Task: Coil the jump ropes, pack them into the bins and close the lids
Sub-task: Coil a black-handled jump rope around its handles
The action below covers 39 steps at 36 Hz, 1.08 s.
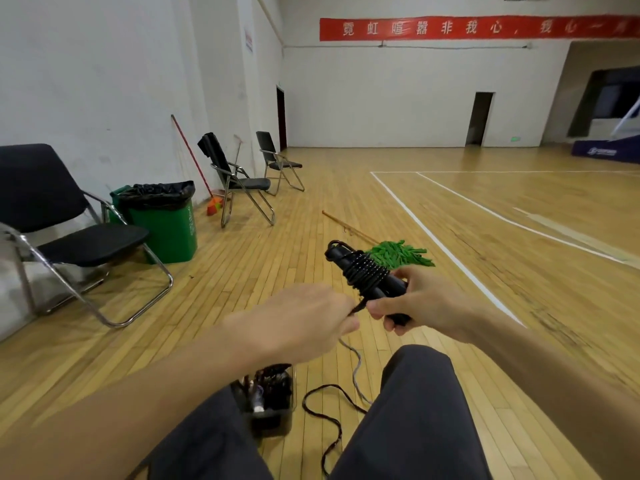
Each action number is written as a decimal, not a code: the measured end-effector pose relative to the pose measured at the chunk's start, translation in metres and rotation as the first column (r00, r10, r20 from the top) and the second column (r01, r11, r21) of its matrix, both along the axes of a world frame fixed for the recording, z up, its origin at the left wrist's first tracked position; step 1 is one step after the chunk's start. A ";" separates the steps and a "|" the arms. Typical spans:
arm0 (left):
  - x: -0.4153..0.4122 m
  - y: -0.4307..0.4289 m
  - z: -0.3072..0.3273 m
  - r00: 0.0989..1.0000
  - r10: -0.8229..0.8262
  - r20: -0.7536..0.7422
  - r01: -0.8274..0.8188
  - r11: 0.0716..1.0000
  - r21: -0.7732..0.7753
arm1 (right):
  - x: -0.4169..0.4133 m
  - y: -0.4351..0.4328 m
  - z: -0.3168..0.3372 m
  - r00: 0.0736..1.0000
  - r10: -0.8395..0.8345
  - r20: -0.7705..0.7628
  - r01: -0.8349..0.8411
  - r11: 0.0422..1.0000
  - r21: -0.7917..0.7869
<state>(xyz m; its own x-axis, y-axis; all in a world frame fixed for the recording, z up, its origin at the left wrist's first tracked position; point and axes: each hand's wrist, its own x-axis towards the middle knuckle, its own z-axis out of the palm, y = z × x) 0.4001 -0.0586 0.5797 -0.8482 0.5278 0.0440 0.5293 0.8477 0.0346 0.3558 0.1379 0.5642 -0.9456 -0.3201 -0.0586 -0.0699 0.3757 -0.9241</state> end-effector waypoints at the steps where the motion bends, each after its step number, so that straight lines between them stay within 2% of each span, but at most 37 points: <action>1: 0.000 -0.001 0.005 0.999 -0.025 -0.020 0.024 0.999 -0.041 | 0.001 -0.001 -0.001 1.000 0.027 0.014 -0.027 0.999 0.047; 3: -0.001 -0.001 0.012 0.994 -0.087 -0.072 0.078 0.990 -0.117 | 0.004 -0.003 -0.002 0.995 0.088 0.049 -0.094 0.984 0.148; 6: -0.003 0.001 0.021 0.982 -0.165 -0.088 0.151 0.978 -0.144 | 0.010 -0.009 0.001 0.980 0.166 0.107 -0.189 0.944 0.272; 14: -0.011 0.000 0.033 0.949 -0.308 -0.069 0.304 0.950 -0.065 | 0.025 -0.023 0.011 0.949 0.274 0.155 -0.313 0.868 0.384; 20: -0.018 0.000 0.032 0.953 -0.294 -0.067 0.298 0.953 0.061 | 0.035 -0.030 0.006 0.917 0.348 0.195 -0.399 0.803 0.443; 23: -0.020 -0.002 0.029 0.966 -0.260 0.004 0.258 0.962 0.092 | 0.037 -0.030 0.005 0.908 0.380 0.179 -0.417 0.774 0.476; 30: -0.026 -0.010 0.023 0.952 -0.234 0.198 0.173 0.943 0.283 | 0.044 -0.031 0.003 0.897 0.422 0.128 -0.421 0.734 0.533; 34: -0.028 -0.016 0.019 0.879 -0.274 0.390 0.108 0.912 0.396 | 0.047 -0.032 0.003 0.872 0.479 0.099 -0.454 0.716 0.530; 39: -0.027 -0.023 0.014 0.796 -0.368 0.481 0.070 0.845 0.530 | 0.052 -0.034 0.006 0.827 0.562 0.032 -0.516 0.734 0.441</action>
